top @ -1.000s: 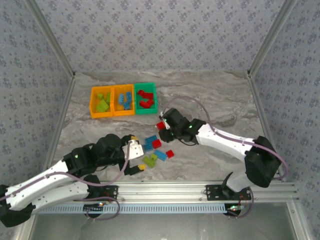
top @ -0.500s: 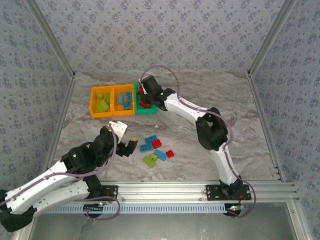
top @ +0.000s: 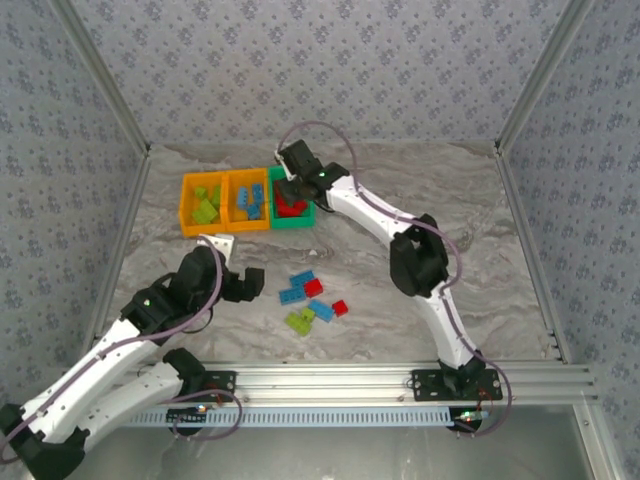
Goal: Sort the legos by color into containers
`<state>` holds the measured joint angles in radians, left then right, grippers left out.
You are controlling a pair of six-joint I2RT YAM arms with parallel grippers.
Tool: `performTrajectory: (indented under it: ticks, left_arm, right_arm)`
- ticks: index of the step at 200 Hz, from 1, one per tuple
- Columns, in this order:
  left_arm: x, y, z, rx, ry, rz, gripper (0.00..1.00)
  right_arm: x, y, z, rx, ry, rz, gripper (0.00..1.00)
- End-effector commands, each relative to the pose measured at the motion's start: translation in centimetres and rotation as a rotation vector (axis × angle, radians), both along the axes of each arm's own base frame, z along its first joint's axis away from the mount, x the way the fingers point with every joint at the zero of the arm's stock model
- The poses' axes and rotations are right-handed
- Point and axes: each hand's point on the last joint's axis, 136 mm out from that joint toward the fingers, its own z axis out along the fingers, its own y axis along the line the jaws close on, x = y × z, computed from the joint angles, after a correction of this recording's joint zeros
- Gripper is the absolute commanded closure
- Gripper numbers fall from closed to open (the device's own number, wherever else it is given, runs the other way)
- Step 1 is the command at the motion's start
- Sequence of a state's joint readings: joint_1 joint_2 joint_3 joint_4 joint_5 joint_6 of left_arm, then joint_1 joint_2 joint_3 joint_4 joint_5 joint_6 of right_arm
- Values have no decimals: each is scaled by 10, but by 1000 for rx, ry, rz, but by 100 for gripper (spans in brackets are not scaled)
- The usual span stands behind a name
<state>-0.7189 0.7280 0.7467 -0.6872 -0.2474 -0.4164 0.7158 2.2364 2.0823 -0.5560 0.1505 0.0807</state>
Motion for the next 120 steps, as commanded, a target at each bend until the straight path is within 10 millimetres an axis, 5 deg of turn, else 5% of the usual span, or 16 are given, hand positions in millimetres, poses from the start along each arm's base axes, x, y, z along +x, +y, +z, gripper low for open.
performTrajectory:
  ticks: [1,41,71,104,120]
  left_arm:
    - [1,-23,-4,-44,50,-79,1]
    - [16,-64,-23,-83,129,-176,1]
    - [34,-96,-39,-72,192,-241,1]
    - [62,-124,-72,-64,295,-199,1]
    - [74,-133,-90,-84,347,-131,1]
  right_arm:
    - [-44,-24,63,58,-12,46,49]
    - [-152,-78,99,132,-1,128,35]
    - [-236,-117,79,239,105,183,23]
    - [-279,-147,55,302,193,151,8]
    - [-280,-160,42,288,196,95,4]
